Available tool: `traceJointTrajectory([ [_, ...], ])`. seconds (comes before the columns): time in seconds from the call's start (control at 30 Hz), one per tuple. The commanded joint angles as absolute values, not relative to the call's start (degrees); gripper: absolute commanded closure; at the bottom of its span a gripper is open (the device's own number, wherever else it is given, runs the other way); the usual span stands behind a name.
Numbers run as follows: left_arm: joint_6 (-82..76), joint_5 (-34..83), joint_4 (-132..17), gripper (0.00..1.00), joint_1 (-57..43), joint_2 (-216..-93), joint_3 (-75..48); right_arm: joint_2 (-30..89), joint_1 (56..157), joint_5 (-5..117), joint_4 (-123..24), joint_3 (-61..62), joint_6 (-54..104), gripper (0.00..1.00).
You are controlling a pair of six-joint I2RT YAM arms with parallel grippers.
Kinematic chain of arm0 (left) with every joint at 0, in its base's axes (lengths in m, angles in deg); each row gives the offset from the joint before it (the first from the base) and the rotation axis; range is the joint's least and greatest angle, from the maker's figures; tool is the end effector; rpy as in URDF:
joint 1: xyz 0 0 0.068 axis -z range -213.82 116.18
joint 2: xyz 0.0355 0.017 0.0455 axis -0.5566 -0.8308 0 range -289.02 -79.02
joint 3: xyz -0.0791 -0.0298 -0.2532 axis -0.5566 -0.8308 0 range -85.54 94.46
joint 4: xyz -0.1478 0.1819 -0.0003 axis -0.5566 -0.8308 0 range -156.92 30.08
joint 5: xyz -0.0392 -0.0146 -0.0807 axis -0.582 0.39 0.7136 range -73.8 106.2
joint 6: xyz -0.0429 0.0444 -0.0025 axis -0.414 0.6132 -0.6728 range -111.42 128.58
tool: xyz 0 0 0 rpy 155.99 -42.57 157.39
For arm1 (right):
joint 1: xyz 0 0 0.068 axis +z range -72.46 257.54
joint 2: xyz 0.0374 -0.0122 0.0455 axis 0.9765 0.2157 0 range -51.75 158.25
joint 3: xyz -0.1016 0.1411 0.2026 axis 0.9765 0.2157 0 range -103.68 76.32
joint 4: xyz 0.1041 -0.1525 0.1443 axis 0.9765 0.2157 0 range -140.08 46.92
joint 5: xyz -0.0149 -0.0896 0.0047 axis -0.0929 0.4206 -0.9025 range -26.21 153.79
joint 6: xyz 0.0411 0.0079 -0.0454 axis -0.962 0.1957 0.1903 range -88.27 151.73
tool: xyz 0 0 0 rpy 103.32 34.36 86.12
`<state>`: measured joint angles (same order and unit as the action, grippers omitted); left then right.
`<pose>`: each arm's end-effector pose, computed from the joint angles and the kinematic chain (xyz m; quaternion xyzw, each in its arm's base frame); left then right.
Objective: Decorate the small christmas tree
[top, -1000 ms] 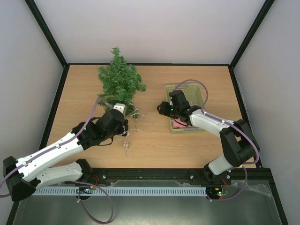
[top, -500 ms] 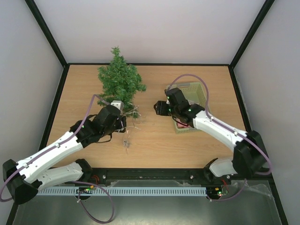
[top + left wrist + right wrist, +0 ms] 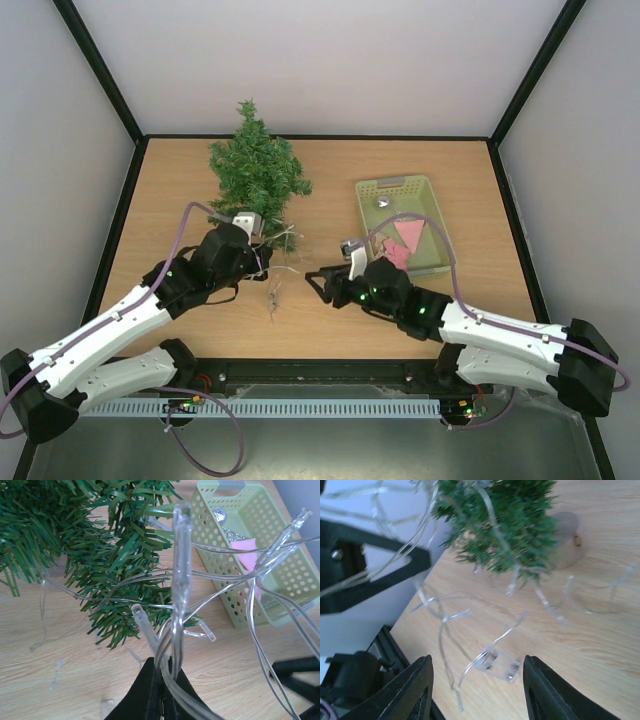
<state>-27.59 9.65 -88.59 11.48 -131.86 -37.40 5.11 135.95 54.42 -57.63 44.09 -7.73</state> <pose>0.1337 -0.1276 0.2949 0.0430 0.8783 -0.2709 0.3916 0.1061 0.1871 0.2589 -0.1799 0.7827 0.4897 0.3395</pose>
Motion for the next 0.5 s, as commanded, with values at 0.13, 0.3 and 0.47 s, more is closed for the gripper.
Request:
traceJointTrajectory([
  [0.13,-30.1,11.5,-84.9,0.98,11.1,-129.9,-38.9,9.9,147.9,66.6,-82.8,51.4,-8.3,0.54],
  [0.3,-30.6,11.8,-84.6,0.98,11.0,-129.5,-39.3,17.5,150.9,67.4,-89.2,50.3,-8.8,0.55],
  [0.47,-31.5,13.0,-83.2,0.98,11.0,-128.9,-40.9,24.3,151.7,68.5,-94.9,49.2,-9.0,0.56],
])
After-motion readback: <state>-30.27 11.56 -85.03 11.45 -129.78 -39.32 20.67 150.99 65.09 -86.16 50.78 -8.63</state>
